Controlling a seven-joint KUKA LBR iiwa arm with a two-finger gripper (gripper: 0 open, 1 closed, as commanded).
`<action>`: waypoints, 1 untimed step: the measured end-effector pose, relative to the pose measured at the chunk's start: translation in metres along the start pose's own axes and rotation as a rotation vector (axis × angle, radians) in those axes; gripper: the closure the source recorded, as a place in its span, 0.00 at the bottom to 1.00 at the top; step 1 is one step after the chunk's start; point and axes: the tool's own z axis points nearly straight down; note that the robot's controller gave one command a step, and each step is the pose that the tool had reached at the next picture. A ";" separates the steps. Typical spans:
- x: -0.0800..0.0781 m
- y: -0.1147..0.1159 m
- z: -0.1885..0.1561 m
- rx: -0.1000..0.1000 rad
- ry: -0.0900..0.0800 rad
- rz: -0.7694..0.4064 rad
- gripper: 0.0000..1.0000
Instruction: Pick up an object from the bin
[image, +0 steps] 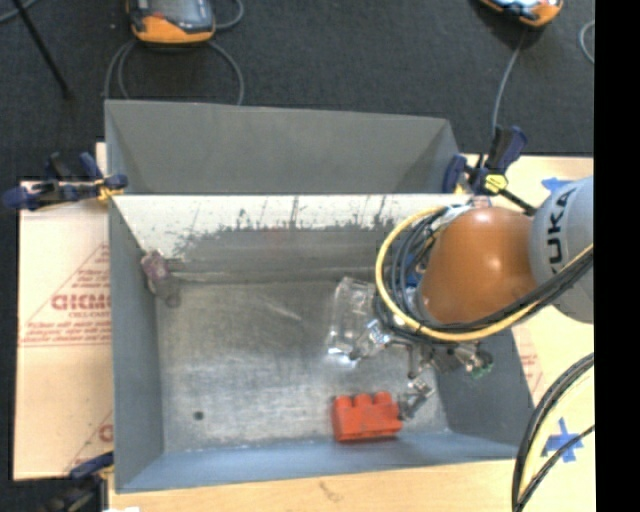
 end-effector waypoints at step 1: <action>0.005 0.034 0.036 0.011 -0.004 -0.268 0.00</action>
Offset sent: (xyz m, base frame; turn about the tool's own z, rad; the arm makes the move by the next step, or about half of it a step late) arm -0.0310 0.0269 -0.0478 -0.2675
